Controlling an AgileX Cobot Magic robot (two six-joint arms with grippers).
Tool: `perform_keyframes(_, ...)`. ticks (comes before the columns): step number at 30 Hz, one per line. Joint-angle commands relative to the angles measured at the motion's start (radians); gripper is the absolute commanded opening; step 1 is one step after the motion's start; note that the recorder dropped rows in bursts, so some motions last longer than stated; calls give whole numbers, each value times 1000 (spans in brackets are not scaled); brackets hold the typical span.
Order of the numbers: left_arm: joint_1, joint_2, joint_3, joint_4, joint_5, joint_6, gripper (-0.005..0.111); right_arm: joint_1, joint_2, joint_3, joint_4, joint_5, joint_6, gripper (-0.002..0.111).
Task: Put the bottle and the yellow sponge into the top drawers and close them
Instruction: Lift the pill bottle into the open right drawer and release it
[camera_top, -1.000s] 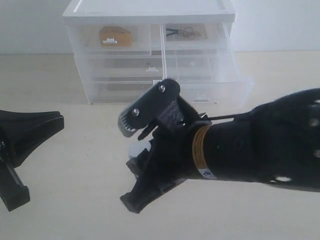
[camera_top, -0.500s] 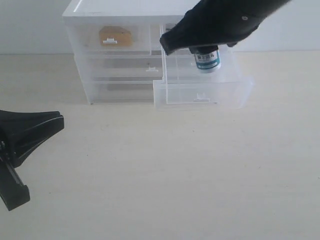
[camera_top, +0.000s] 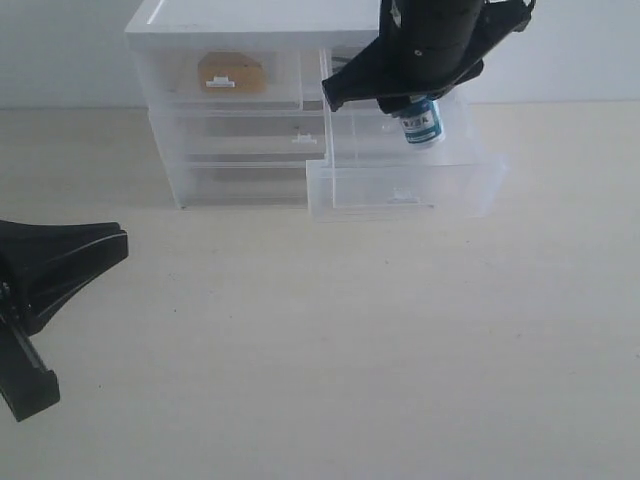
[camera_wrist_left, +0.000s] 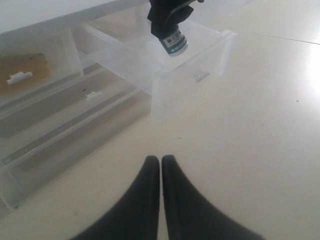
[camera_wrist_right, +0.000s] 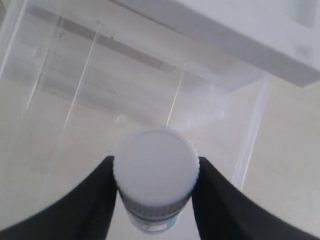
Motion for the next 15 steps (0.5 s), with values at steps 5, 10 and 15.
perform_keyframes(5, 0, -2, 3, -10, 24, -10, 4, -5, -23, -12, 9, -43, 24, 102)
perform_keyframes(10, 0, -2, 3, -10, 28, -6, 4, -5, -122, -12, 51, -32, -6, 91)
perform_keyframes(15, 0, -2, 3, -10, 28, -6, 4, -5, -259, -12, 81, 114, -49, 25)
